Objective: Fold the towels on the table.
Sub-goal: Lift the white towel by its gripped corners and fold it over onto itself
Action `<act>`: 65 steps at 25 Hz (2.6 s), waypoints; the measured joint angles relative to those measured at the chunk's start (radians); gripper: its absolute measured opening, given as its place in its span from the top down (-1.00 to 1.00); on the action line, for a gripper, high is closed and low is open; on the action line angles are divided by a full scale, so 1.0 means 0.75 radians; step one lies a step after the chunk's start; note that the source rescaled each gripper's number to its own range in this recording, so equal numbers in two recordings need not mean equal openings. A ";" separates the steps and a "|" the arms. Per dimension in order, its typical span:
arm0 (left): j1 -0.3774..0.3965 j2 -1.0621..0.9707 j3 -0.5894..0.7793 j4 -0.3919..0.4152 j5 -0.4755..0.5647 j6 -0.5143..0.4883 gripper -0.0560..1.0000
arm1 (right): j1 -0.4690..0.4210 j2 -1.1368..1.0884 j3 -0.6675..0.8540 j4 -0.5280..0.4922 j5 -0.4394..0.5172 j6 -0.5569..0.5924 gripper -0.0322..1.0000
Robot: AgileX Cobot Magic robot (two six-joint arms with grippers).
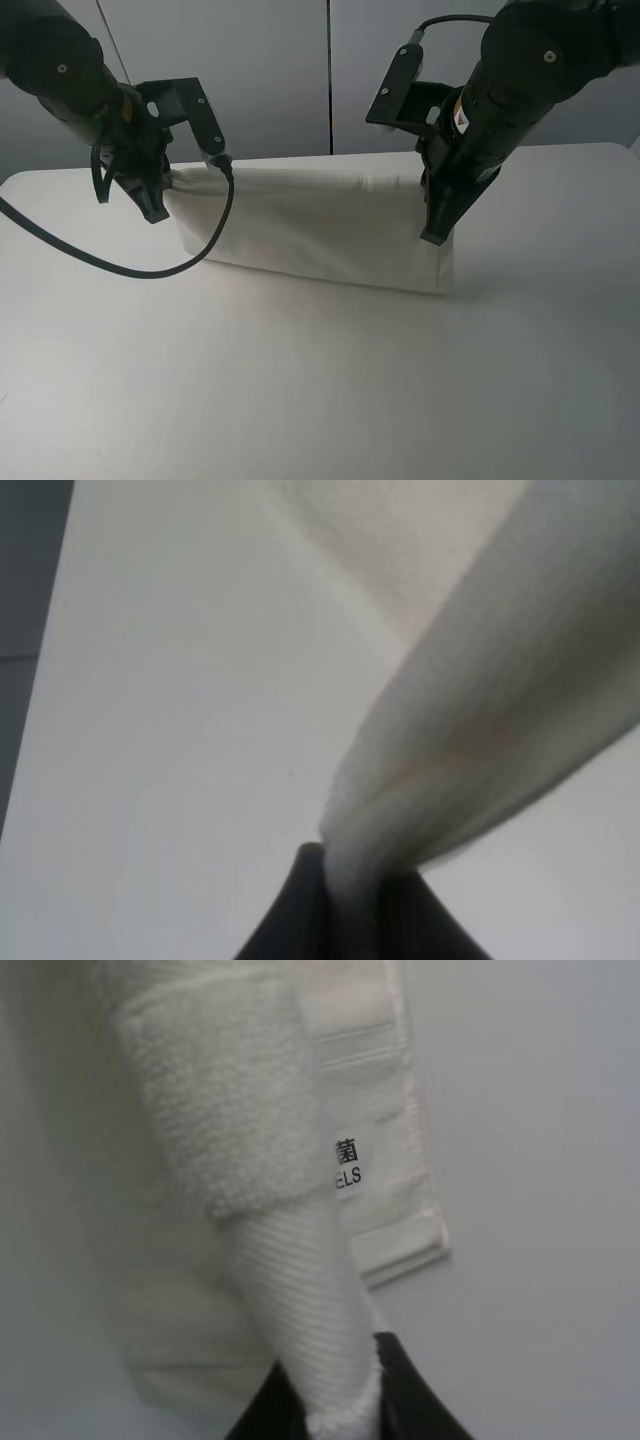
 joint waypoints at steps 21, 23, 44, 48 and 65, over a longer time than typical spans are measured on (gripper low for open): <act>0.085 0.127 0.000 0.102 -0.161 -0.061 -0.41 | -0.030 0.181 0.000 -0.209 -0.128 0.408 -0.35; 0.085 0.127 0.000 0.130 -0.161 -0.120 -0.73 | -0.030 0.181 0.000 -0.231 -0.128 0.474 -0.86; 0.157 0.130 -0.024 -0.060 -0.085 -0.501 -1.00 | -0.033 0.181 0.000 -0.084 0.001 0.942 -1.00; 0.261 0.135 -0.158 -0.321 -0.038 -0.503 -1.00 | -0.134 0.181 -0.077 0.127 0.103 0.968 -1.00; 0.352 0.625 -0.809 -0.710 0.458 -0.384 -1.00 | -0.417 0.315 -0.197 0.749 0.253 0.684 -1.00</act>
